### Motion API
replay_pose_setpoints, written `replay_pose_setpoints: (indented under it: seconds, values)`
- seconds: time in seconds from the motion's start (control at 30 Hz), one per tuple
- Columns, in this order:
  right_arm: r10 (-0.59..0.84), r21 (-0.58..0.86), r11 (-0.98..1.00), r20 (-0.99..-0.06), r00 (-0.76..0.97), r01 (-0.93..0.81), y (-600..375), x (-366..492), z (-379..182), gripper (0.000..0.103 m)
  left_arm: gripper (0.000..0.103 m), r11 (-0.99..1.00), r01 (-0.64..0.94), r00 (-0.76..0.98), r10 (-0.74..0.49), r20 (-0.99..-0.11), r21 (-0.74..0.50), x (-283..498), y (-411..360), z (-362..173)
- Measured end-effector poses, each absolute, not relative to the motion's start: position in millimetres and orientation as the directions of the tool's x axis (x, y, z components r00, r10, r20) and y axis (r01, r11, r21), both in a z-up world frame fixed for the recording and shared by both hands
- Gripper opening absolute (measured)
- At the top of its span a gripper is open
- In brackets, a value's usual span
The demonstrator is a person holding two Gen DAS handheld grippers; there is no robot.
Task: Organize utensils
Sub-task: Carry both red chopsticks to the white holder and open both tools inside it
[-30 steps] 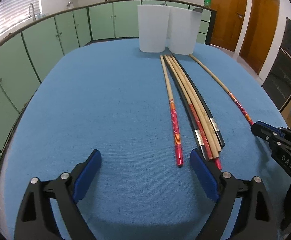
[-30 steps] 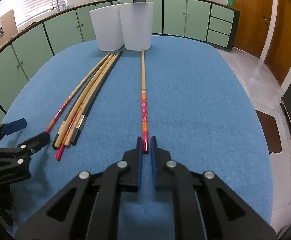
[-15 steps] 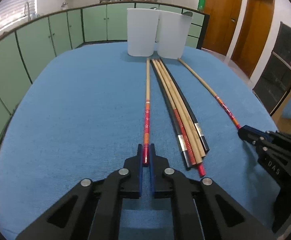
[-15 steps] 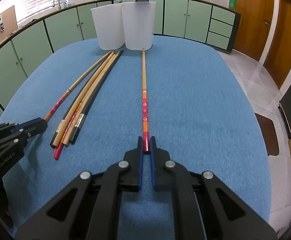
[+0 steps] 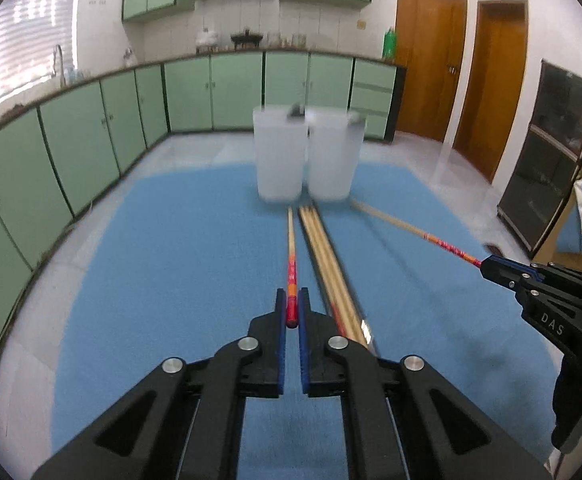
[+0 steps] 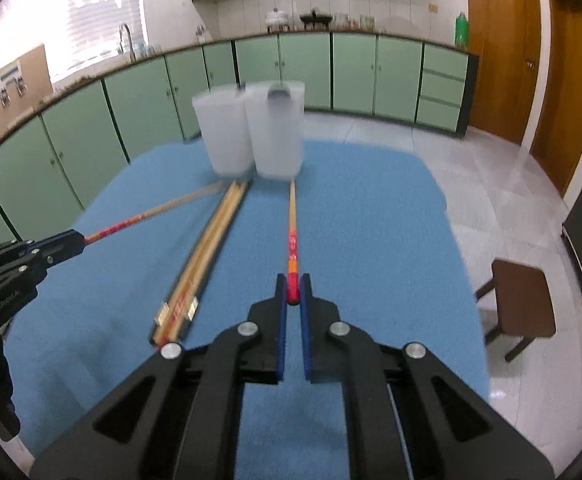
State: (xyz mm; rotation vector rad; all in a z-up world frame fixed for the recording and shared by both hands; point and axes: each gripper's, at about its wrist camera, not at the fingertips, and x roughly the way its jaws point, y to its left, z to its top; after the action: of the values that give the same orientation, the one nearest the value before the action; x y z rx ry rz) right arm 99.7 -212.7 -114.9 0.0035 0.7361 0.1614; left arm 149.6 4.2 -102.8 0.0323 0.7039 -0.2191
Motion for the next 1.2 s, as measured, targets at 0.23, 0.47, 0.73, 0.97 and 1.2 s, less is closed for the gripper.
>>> replay_pose_setpoints:
  seconds: [0.23,0.47,0.73,0.97,1.2]
  values:
    - [0.193,0.090,0.981,-0.572,0.797,-0.173,-227,108,-52,0.005,0.006,0.973,0.216,0.820,-0.224,-0.527,-0.077,158,19,-48]
    - [0.272,0.144,0.962,-0.537,0.799,-0.231,-236,137,-7,0.005,0.005,0.961,0.270,0.836,-0.266,-0.480,-0.063,182,17,-20]
    - [0.293,0.116,0.955,-0.538,0.791,-0.275,-233,173,29,0.005,0.005,0.952,0.297,0.836,-0.296,-0.462,-0.073,212,16,-4]
    - [0.345,0.150,0.938,-0.430,0.834,-0.311,-246,200,86,0.005,0.005,0.951,0.305,0.889,-0.302,-0.343,-0.047,228,15,44]
    - [0.362,0.199,0.929,-0.312,0.878,-0.312,-255,240,130,0.005,0.005,0.957,0.288,0.931,-0.289,-0.223,-0.040,259,11,82]
